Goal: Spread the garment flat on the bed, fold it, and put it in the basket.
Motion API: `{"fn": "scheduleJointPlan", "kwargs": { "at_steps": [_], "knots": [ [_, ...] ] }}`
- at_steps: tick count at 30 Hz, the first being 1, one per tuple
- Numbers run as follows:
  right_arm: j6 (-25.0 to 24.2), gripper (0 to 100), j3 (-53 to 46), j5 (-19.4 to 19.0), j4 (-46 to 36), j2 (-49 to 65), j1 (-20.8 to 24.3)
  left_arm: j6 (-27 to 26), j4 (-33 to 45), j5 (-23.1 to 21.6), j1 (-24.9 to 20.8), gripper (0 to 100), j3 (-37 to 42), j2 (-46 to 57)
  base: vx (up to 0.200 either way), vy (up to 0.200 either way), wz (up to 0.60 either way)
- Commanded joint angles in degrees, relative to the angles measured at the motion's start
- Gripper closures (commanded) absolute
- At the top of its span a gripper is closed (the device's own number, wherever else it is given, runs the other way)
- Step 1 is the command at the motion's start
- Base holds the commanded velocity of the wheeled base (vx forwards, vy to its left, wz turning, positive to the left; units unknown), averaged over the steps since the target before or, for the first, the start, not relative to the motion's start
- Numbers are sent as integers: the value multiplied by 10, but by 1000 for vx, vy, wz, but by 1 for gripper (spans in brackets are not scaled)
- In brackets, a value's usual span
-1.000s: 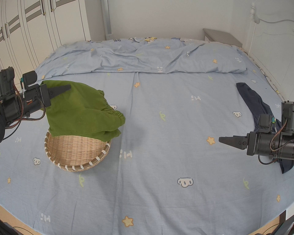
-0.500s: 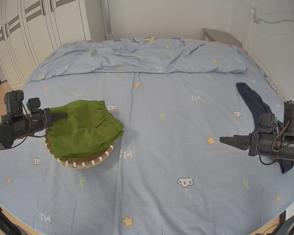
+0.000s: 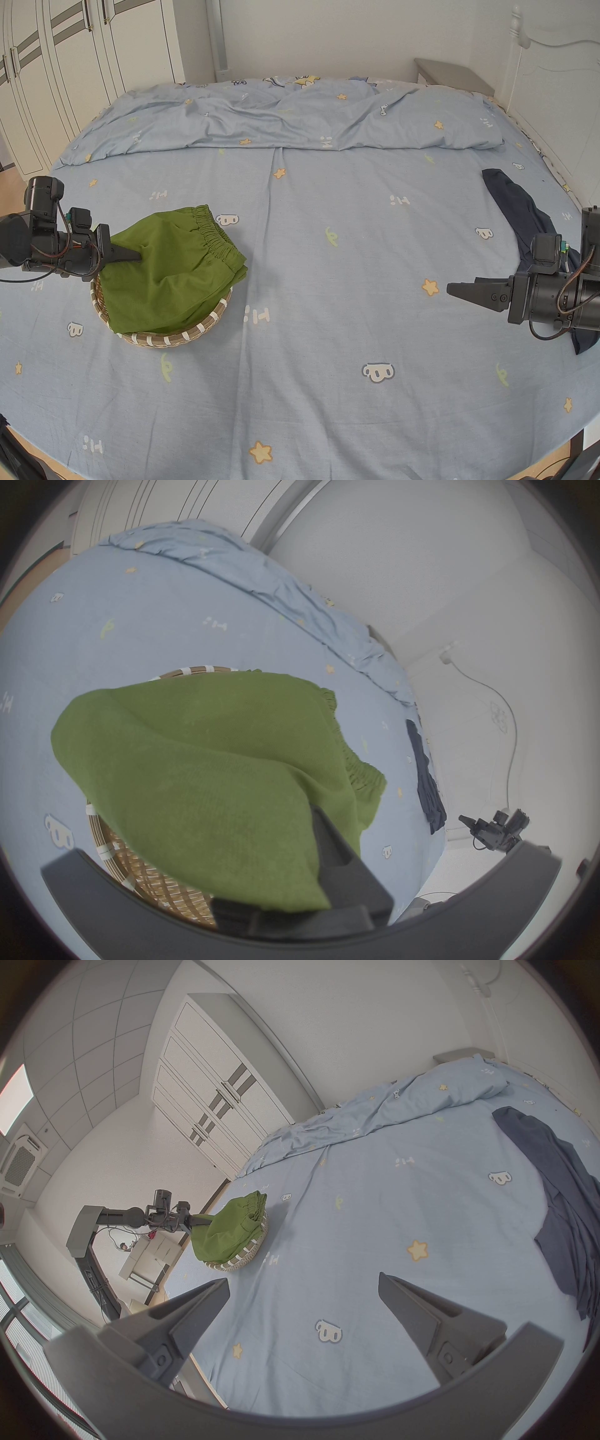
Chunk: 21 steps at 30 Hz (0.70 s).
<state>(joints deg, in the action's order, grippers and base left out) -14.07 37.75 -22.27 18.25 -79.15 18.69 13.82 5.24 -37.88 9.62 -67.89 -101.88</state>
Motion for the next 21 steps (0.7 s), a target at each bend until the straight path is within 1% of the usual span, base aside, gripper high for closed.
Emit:
{"fn": "scheduleJointPlan", "kwargs": {
  "at_steps": [1,3,6,8,11,17,21],
  "knots": [
    [0,0,-1,5,0,4,3,2,36,25,-6,100,-53,-52,0,0,0],
    [0,0,-1,6,0,5,4,2,78,35,-8,100,-73,-61,0,0,0],
    [0,0,-1,7,0,6,4,-3,135,35,-10,100,-102,-75,0,0,0],
    [0,0,-1,7,0,6,4,-5,159,36,-16,100,-115,-85,0,0,0],
    [0,0,-1,7,0,10,4,-6,172,47,-21,100,-123,-97,0,0,0],
    [0,0,-2,7,0,12,4,-6,177,96,-34,100,-124,-116,0,0,0],
    [0,0,-2,7,0,12,6,-5,188,100,-36,100,-130,-117,0,0,0]
  ]
}}
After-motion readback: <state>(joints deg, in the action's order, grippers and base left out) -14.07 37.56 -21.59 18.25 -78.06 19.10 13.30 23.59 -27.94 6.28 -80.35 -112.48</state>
